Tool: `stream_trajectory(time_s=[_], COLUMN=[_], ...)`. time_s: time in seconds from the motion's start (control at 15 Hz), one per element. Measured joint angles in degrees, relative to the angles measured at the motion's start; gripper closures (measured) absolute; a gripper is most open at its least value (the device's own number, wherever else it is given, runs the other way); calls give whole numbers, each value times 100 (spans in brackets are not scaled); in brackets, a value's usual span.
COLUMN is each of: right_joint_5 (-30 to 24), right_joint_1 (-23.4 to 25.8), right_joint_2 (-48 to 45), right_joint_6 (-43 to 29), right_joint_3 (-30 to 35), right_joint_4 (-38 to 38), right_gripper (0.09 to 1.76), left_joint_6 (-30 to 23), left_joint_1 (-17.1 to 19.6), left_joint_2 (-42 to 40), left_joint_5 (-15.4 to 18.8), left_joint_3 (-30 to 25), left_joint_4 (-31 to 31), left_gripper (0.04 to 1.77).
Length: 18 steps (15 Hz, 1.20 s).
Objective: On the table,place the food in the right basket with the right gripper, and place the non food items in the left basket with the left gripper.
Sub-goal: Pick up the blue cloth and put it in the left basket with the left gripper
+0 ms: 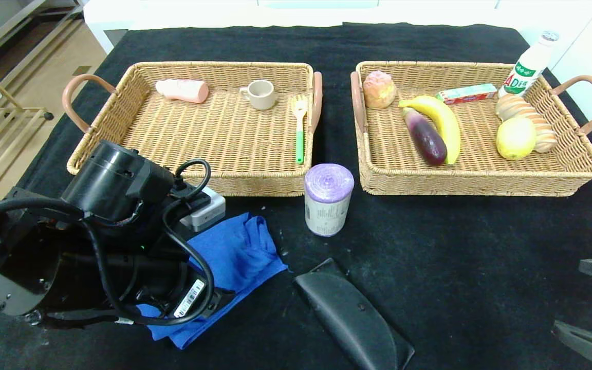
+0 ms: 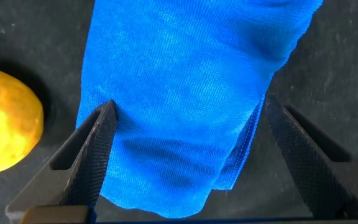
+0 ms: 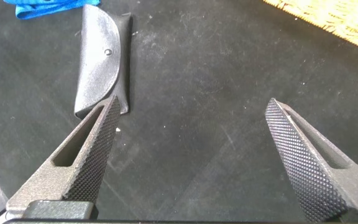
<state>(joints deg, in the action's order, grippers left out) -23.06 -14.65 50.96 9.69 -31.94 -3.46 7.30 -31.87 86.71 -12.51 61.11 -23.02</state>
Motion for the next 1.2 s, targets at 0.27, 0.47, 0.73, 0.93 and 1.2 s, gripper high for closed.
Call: stream_trajectory(time_s=[0.27, 0.47, 0.73, 0.93, 1.2], right_joint_5=[9, 9, 11, 11, 6], right_joint_1=[0, 0, 2, 0, 0], right_joint_2=[28, 45, 50, 50, 55], right_joint_6=[9, 11, 23, 22, 23], right_joint_3=[22, 30, 68, 72, 88], right_joint_4=[-1, -1, -1, -1, -1], right_gripper=[14, 14, 14, 14, 14], left_joint_6=[-4, -4, -13, -9, -6], left_joint_1=[-5, -5, 0, -2, -5], left_joint_2=[72, 88, 100, 107, 107], left_joint_5=[-2, -9, -24, -22, -11], left_joint_3=[-124, -205, -279, -301, -315], left_joint_4=[89, 102, 201, 310, 317], left_gripper=[9, 9, 38, 78, 138])
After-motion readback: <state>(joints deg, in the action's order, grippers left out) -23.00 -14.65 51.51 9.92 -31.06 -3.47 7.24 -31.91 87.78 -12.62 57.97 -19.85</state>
